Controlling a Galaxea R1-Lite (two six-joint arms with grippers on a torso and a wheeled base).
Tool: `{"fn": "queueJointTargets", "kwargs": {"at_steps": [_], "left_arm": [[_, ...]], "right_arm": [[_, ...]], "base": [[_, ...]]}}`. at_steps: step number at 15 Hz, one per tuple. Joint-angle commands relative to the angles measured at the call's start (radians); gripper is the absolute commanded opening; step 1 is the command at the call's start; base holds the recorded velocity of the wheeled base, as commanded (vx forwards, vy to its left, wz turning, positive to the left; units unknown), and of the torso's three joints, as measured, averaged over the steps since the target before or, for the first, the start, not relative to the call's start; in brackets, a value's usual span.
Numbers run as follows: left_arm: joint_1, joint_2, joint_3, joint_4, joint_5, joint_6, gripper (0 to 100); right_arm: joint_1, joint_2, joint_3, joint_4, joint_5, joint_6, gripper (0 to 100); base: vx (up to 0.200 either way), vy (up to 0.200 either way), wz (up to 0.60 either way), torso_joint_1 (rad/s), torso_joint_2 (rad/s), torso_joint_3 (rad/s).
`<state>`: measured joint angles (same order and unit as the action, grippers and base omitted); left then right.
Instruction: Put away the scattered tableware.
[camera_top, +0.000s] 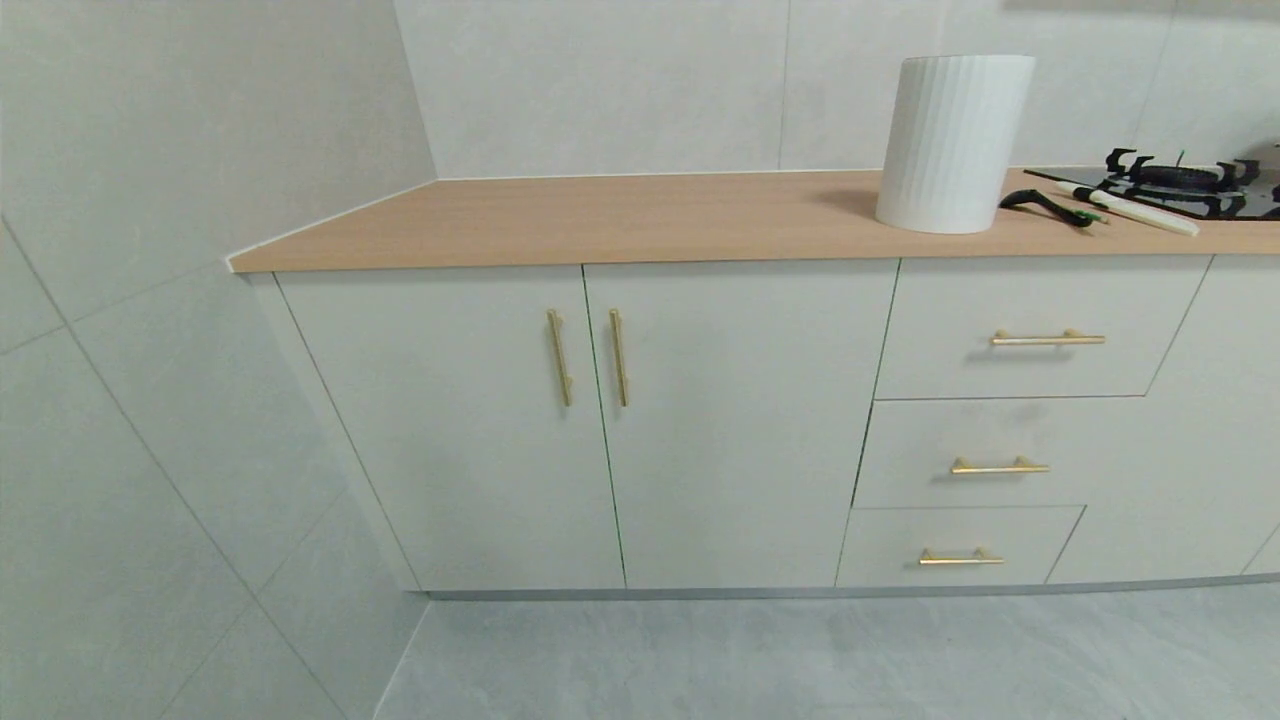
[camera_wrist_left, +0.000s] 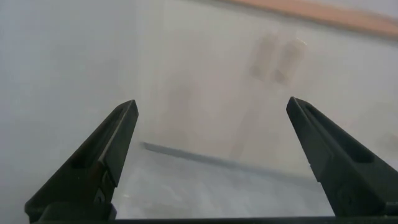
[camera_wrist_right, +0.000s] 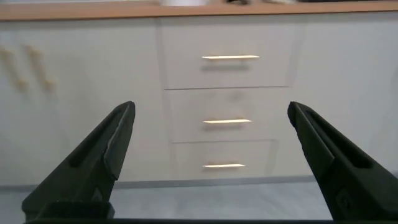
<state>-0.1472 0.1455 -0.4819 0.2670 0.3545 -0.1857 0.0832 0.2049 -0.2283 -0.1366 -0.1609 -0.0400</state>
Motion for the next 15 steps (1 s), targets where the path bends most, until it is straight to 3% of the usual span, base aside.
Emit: {"fn": "queueJointTargets", "kwargs": {"at_steps": [1, 3, 4, 5, 8, 9, 10, 11, 12, 13, 14, 15], "left_arm": [[0.026, -0.050, 0.002, -0.006, 0.024, 0.002, 100], [0.118, -0.098, 0.025, -0.002, 0.006, 0.034, 100], [0.138, -0.144, 0.059, 0.000, -0.028, 0.065, 100], [0.143, -0.146, 0.106, -0.008, -0.031, 0.081, 100], [0.143, -0.146, 0.201, -0.071, -0.052, 0.077, 100], [0.143, -0.146, 0.270, -0.164, -0.152, 0.080, 100], [0.143, -0.146, 0.353, -0.262, -0.198, 0.100, 100], [0.143, -0.146, 0.414, -0.324, -0.204, 0.138, 100], [0.143, -0.146, 0.482, -0.373, -0.210, 0.201, 100], [0.143, -0.146, 0.482, -0.308, -0.212, 0.201, 100], [0.143, -0.146, 0.482, -0.293, -0.216, 0.177, 100], [0.143, -0.146, 0.482, -0.284, -0.249, 0.172, 100]], "right_arm": [[-0.085, -0.205, 0.020, 0.072, 0.009, -0.024, 100], [-0.085, -0.203, 0.072, 0.045, -0.060, -0.024, 100], [-0.085, -0.203, 0.101, 0.034, -0.060, -0.027, 100], [-0.085, -0.203, 0.132, 0.029, -0.057, -0.040, 100], [-0.085, -0.203, 0.228, 0.018, -0.035, -0.077, 100], [-0.085, -0.203, 0.228, 0.035, -0.011, -0.084, 100], [-0.085, -0.203, 0.228, 0.058, 0.021, -0.086, 100], [-0.085, -0.203, 0.228, 0.064, 0.046, -0.086, 100], [-0.085, -0.203, 0.228, 0.071, 0.096, -0.087, 100], [-0.085, -0.203, 0.228, 0.074, 0.162, -0.087, 100], [-0.085, -0.202, 0.228, 0.115, 0.204, -0.087, 100], [-0.083, -0.202, 0.228, 0.129, 0.207, -0.077, 100]], "base": [[0.000, 0.000, 0.00, 0.000, 0.00, 0.000], [0.000, 0.000, 0.00, 0.000, 0.00, 0.000], [0.000, 0.000, 0.00, 0.000, 0.00, 0.000], [0.000, 0.000, 0.00, 0.000, 0.00, 0.000], [0.000, 0.000, 0.00, 0.000, 0.00, 0.000], [0.000, 0.000, 0.00, 0.000, 0.00, 0.000], [0.000, 0.000, 0.00, 0.000, 0.00, 0.000], [0.000, 0.000, 0.00, 0.000, 0.00, 0.000], [0.000, 0.000, 0.00, 0.000, 0.00, 0.000], [0.000, 0.000, 0.00, 0.000, 0.00, 0.000], [0.000, 0.000, 0.00, 0.000, 0.00, 0.000], [0.000, 0.000, 0.00, 0.000, 0.00, 0.000]]}}
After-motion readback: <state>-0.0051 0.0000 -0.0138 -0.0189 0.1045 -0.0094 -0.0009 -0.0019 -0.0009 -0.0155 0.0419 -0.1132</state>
